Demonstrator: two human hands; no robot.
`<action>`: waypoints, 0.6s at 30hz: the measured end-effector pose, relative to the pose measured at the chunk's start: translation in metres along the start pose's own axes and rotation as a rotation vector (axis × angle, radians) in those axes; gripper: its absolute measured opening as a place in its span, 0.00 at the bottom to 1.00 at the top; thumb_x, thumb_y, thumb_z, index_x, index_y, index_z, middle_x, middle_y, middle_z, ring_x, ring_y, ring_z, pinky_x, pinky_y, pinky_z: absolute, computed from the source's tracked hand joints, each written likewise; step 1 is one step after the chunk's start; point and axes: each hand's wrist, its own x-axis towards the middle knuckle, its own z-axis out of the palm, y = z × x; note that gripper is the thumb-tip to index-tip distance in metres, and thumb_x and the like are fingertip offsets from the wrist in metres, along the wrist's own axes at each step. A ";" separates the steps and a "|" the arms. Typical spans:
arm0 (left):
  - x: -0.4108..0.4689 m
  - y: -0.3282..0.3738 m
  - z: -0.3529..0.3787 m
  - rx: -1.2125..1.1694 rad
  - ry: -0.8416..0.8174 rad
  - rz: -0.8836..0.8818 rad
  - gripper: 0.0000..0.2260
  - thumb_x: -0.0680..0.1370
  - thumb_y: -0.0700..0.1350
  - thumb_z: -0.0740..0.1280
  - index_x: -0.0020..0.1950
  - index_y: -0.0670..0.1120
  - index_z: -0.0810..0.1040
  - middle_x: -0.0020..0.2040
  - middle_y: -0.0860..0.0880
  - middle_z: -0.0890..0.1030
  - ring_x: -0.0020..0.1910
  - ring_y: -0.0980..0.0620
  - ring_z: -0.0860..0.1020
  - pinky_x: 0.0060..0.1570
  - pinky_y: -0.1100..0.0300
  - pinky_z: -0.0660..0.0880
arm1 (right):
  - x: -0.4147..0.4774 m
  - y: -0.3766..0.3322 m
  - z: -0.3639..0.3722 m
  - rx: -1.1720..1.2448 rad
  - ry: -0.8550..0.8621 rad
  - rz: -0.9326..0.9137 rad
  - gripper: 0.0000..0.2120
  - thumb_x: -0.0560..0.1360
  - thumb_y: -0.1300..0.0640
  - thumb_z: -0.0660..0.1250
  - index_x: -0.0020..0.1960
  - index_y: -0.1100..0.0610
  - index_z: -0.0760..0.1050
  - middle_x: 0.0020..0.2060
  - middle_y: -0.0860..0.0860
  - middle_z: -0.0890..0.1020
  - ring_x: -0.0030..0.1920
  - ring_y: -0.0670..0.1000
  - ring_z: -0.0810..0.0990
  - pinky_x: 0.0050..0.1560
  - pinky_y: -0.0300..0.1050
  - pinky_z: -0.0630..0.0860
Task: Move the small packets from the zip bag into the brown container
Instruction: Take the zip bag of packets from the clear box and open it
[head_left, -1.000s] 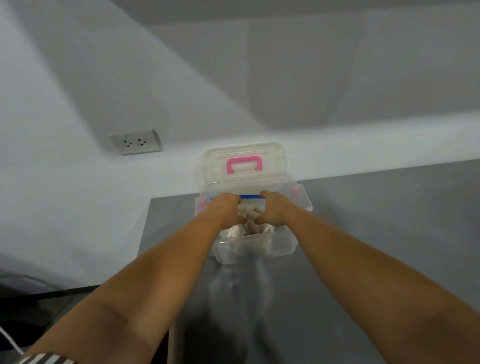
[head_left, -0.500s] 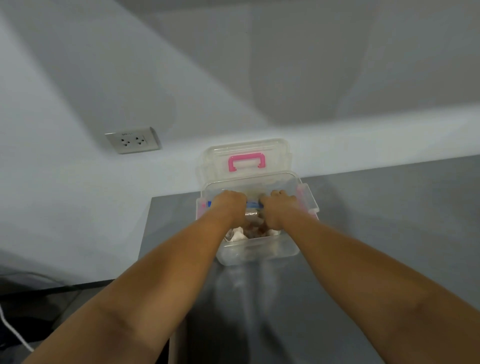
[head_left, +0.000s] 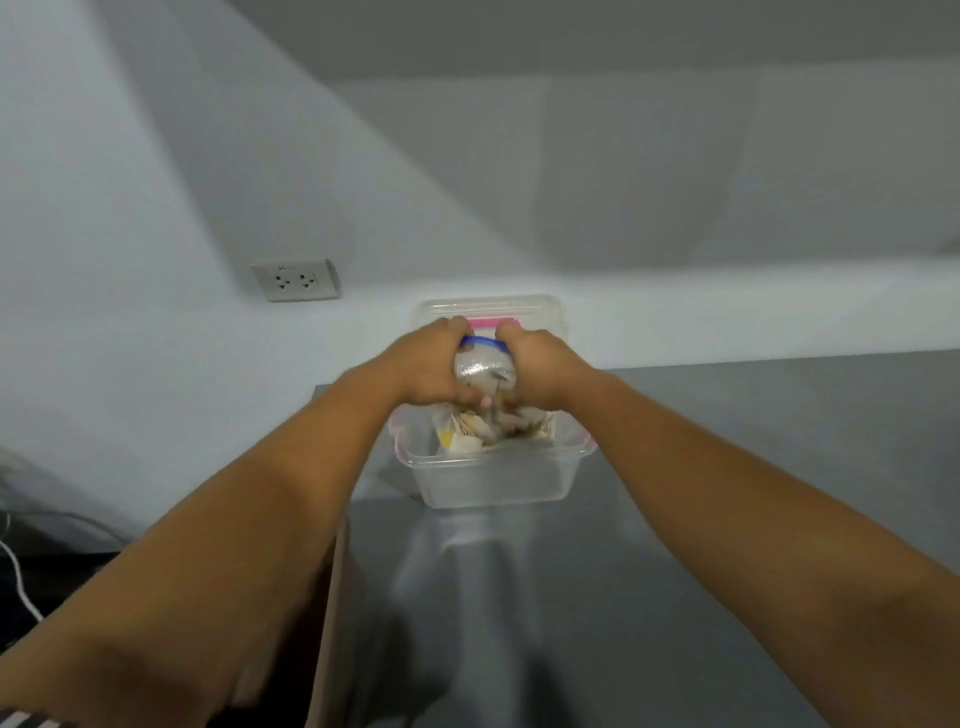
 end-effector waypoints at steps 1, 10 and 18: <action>-0.009 0.005 -0.014 -0.054 0.026 0.004 0.33 0.62 0.62 0.80 0.60 0.51 0.73 0.52 0.52 0.77 0.46 0.52 0.77 0.44 0.57 0.75 | -0.008 -0.004 -0.013 0.033 0.027 -0.018 0.29 0.65 0.55 0.79 0.58 0.50 0.64 0.46 0.52 0.77 0.44 0.55 0.78 0.41 0.47 0.74; -0.107 0.051 -0.056 -0.258 0.192 0.005 0.21 0.67 0.60 0.78 0.55 0.56 0.79 0.49 0.59 0.81 0.48 0.59 0.79 0.44 0.66 0.74 | -0.100 -0.023 -0.054 0.002 0.160 -0.121 0.28 0.63 0.50 0.82 0.58 0.52 0.73 0.50 0.48 0.74 0.47 0.51 0.74 0.44 0.44 0.69; -0.154 0.064 0.041 -0.370 0.256 -0.109 0.10 0.69 0.49 0.80 0.43 0.54 0.80 0.39 0.54 0.82 0.39 0.53 0.81 0.44 0.52 0.79 | -0.173 0.002 0.032 0.208 0.104 -0.096 0.44 0.57 0.47 0.84 0.70 0.48 0.71 0.60 0.46 0.69 0.61 0.47 0.69 0.63 0.42 0.70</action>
